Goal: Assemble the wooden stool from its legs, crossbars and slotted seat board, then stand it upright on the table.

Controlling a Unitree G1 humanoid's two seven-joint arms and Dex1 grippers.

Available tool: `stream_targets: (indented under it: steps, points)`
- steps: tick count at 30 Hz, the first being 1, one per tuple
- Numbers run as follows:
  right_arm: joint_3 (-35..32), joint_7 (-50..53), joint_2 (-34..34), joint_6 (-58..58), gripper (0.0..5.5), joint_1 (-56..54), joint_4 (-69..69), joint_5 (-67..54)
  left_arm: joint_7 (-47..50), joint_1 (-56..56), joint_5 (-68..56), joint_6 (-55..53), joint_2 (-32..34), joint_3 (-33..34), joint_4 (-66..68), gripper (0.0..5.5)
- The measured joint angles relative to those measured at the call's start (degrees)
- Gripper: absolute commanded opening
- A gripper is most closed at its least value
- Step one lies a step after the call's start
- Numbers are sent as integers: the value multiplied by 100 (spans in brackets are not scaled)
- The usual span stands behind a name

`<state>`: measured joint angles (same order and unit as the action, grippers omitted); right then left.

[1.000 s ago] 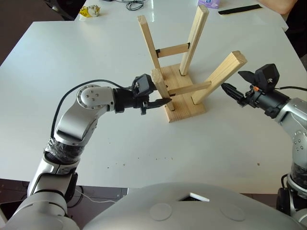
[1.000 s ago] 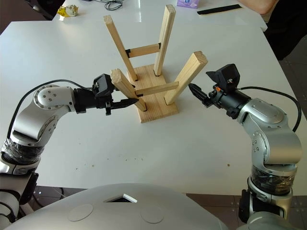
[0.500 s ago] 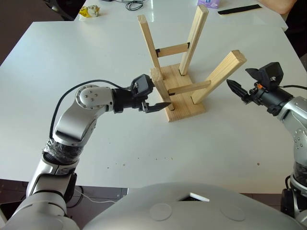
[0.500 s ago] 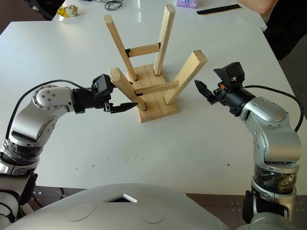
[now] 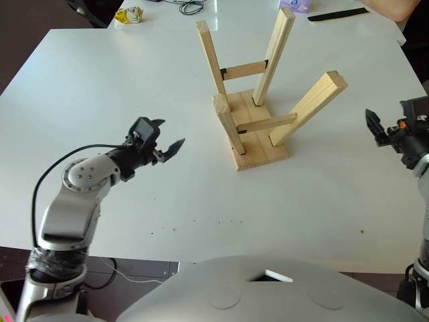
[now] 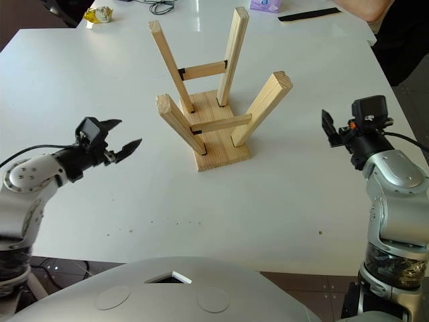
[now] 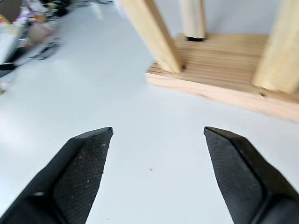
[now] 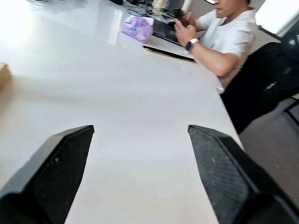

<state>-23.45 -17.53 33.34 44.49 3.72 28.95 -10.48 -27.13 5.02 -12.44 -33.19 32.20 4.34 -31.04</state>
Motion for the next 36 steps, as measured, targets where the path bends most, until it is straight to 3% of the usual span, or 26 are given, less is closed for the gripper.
stream_targets:
  steps: [4,8,15,20,24,30,36]
  points:
    - [-129,378,-168,-297,374,-191,-369,169,1424,-95,513,-298,-1126,-363,-526,362]
    - [92,404,-162,-591,374,-543,-658,222,1596,-203,616,-621,-1231,-448,-729,362]
    - [2628,95,-774,180,374,-1112,229,169,1351,-1679,499,-2039,-1337,-1391,-941,362]
    - [3037,158,-618,1025,374,-1064,606,314,1572,-2231,675,-3116,-1500,-1430,-850,362]
    - [3086,228,-620,1205,374,-1004,635,432,1575,-2445,838,-3076,-1454,-1621,-638,362]
    - [2871,477,-743,955,374,-673,918,606,1287,-2344,891,-2071,-1113,-1505,-30,362]
    - [893,805,-685,712,374,156,1134,846,1346,-1410,1056,-1123,-536,-279,42,362]
